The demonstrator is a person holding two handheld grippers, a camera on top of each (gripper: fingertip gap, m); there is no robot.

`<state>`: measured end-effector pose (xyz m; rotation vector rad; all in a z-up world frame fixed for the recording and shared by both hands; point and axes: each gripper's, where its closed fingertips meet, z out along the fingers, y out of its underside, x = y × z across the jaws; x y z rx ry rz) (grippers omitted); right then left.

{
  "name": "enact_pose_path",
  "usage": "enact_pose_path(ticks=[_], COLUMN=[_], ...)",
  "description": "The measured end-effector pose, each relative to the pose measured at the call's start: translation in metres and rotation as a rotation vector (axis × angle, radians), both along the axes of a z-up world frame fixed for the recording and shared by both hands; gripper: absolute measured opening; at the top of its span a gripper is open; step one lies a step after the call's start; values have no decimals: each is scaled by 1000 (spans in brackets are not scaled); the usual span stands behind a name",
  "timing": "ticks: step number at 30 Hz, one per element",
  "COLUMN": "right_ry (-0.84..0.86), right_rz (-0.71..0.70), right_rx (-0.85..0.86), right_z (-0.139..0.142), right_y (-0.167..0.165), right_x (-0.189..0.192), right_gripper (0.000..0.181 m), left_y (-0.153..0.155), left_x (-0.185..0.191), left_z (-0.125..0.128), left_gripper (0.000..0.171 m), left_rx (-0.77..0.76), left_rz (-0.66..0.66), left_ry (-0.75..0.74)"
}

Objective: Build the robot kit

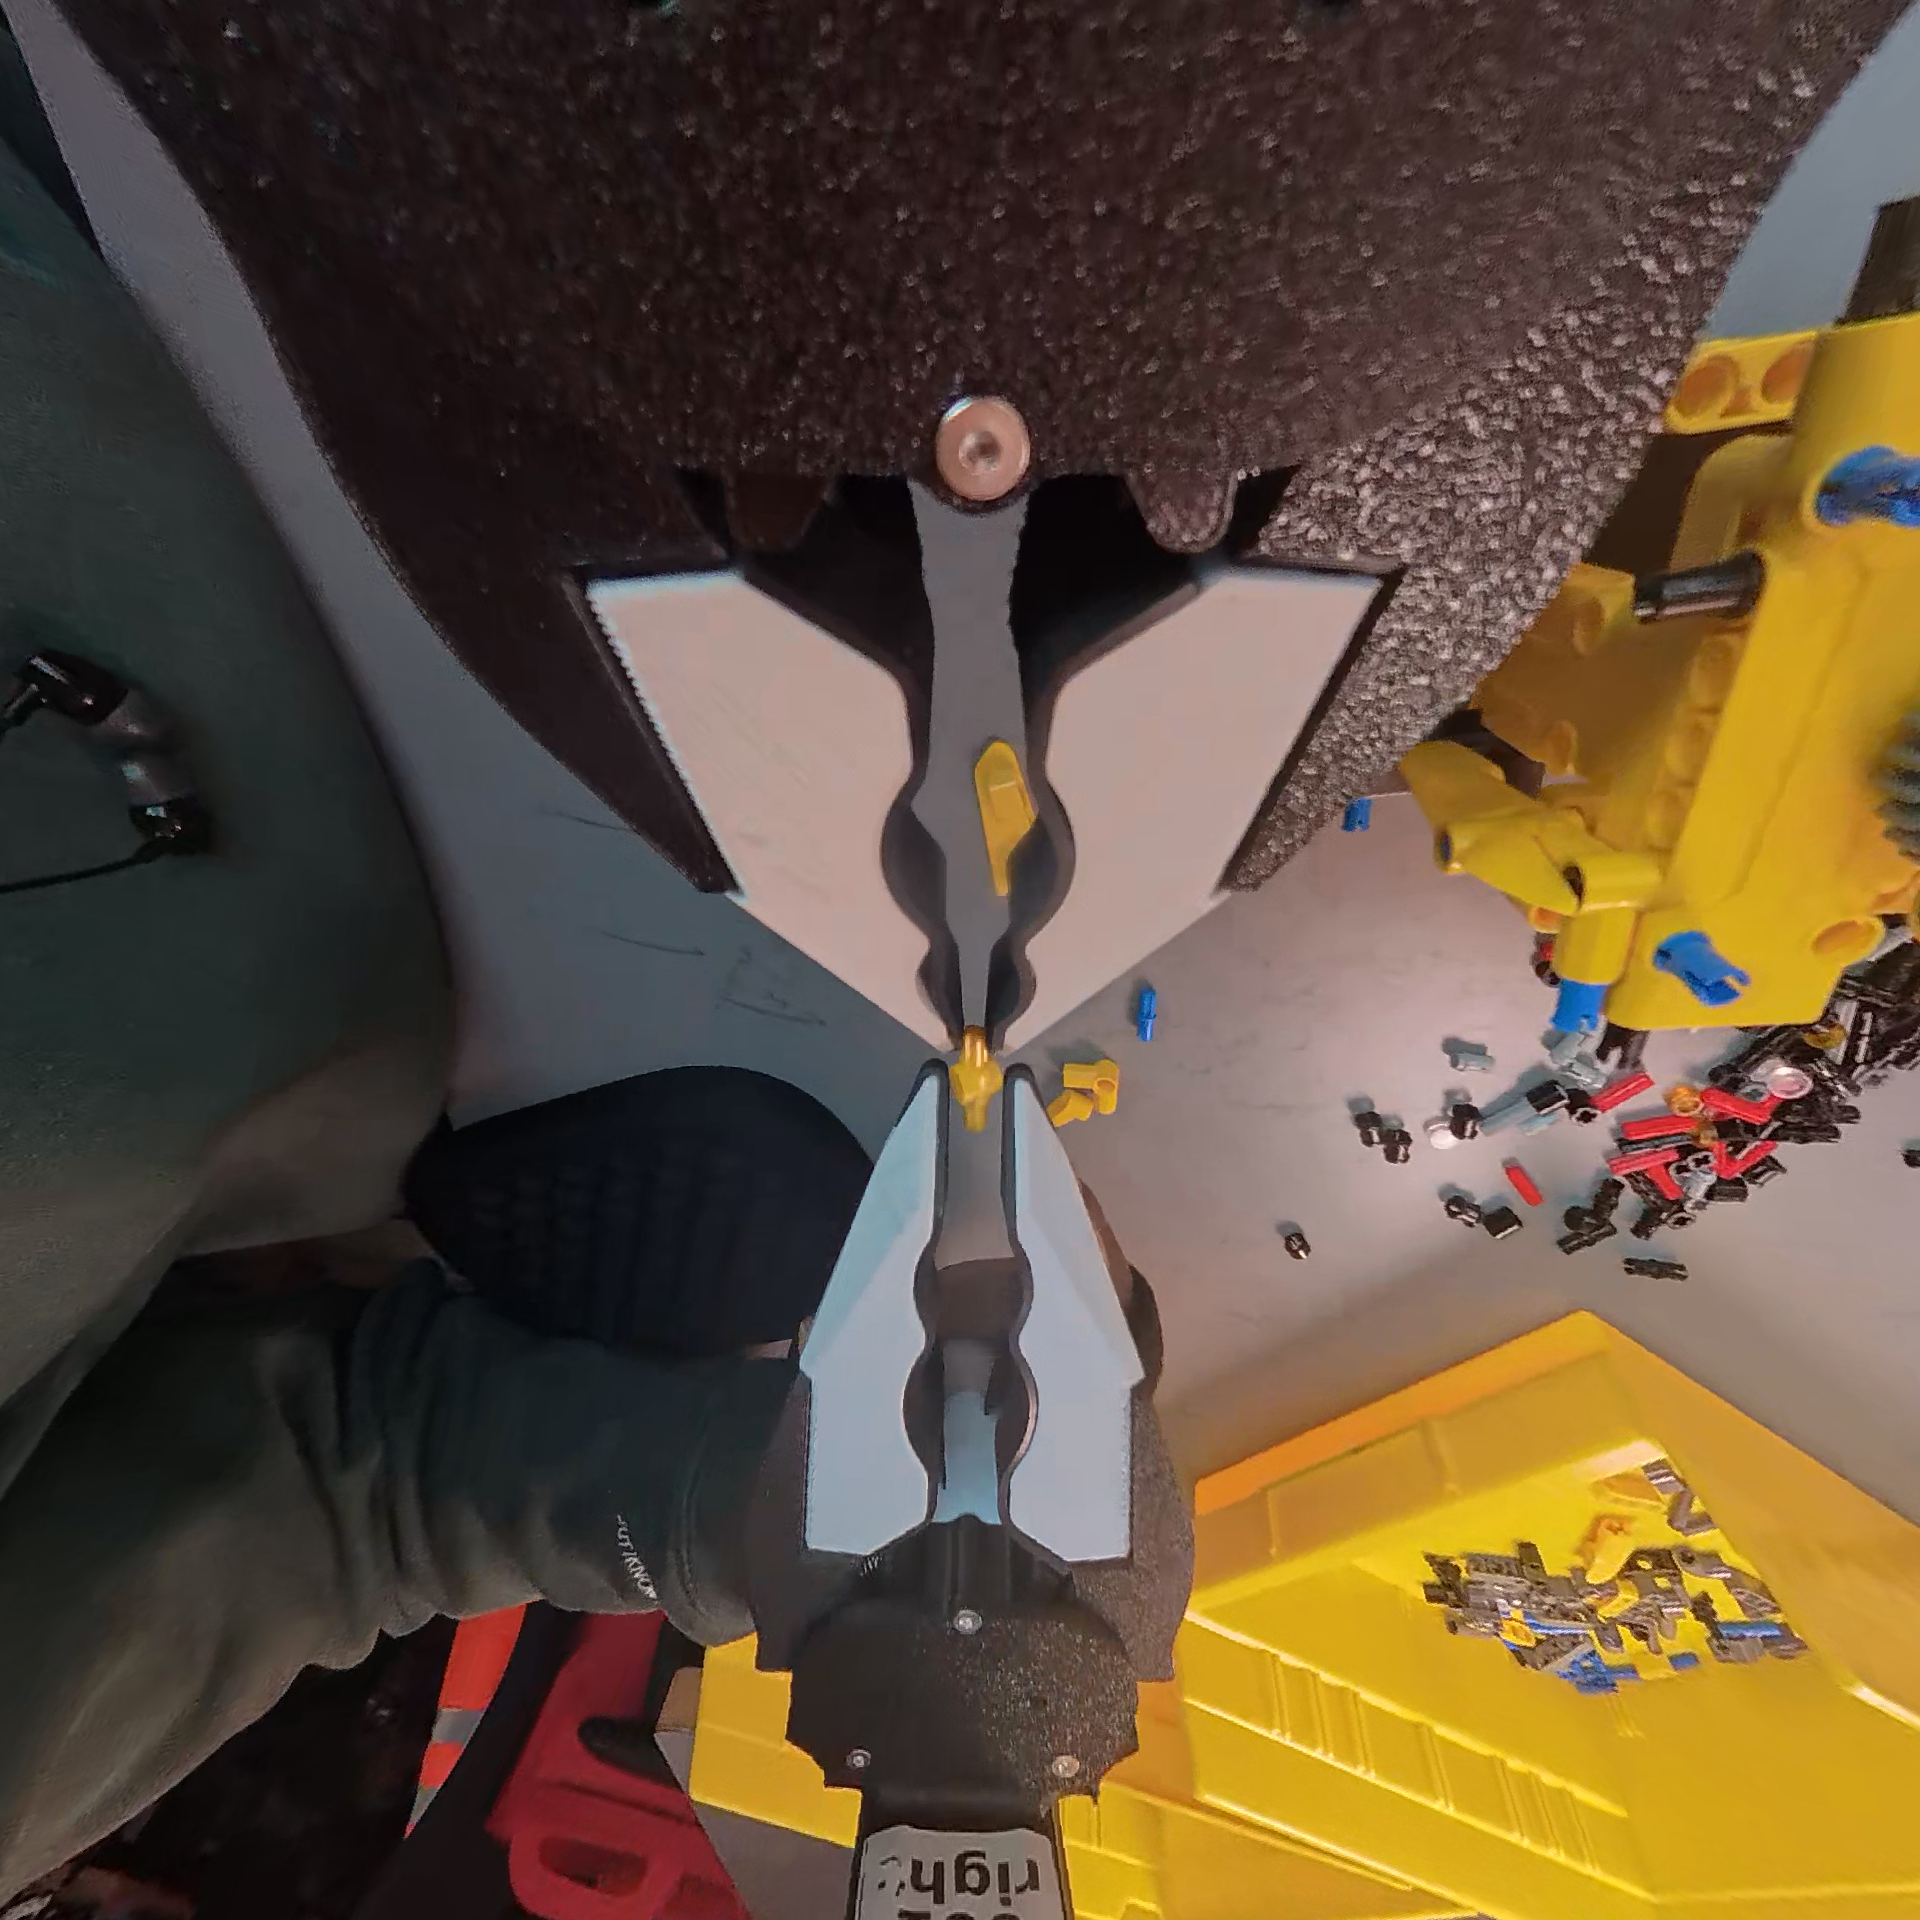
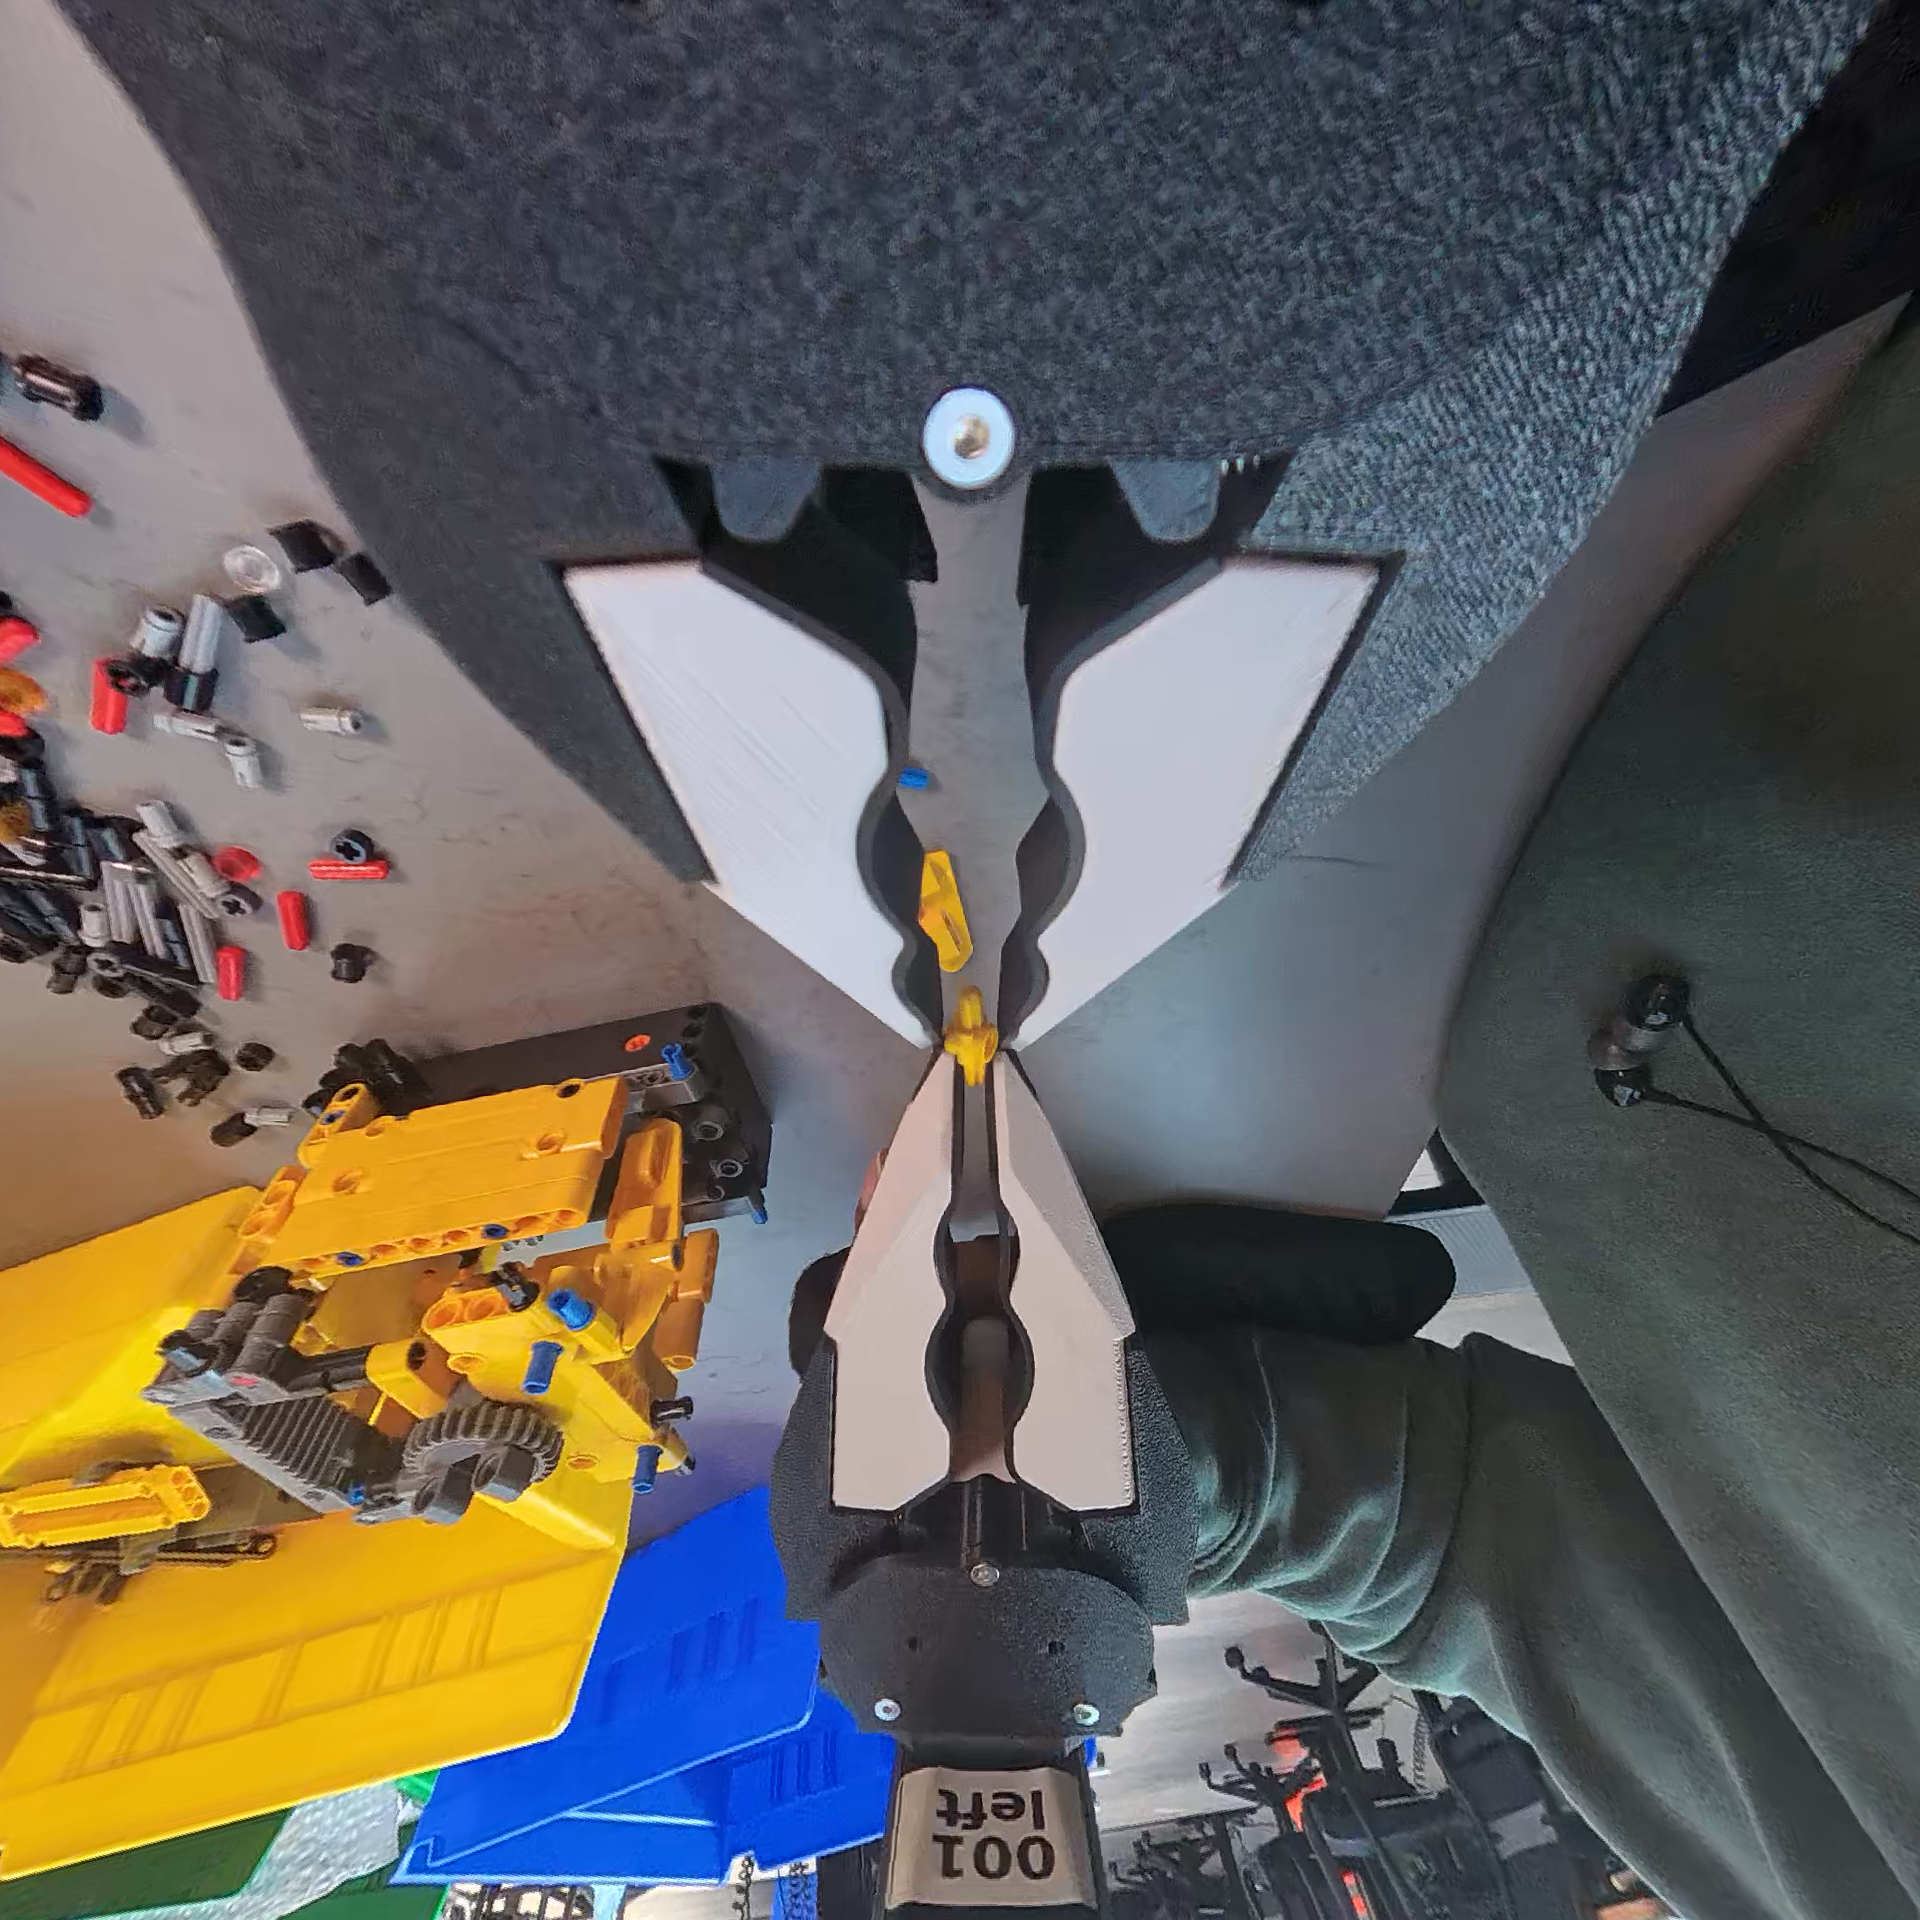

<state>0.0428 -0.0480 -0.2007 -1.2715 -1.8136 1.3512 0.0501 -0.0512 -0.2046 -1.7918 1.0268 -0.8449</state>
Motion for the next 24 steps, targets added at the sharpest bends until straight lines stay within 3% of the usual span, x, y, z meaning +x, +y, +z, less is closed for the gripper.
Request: enact_pose_path(ticks=[24], right_ry=[51], right_rz=[-26], right_rx=[-120], right_z=[11], right_y=[4], right_x=[-5], right_gripper=[7], left_y=[6], left_x=[-3], left_z=[6], left_gripper=[3], left_rx=[79], left_rz=[56], left_ry=[33])
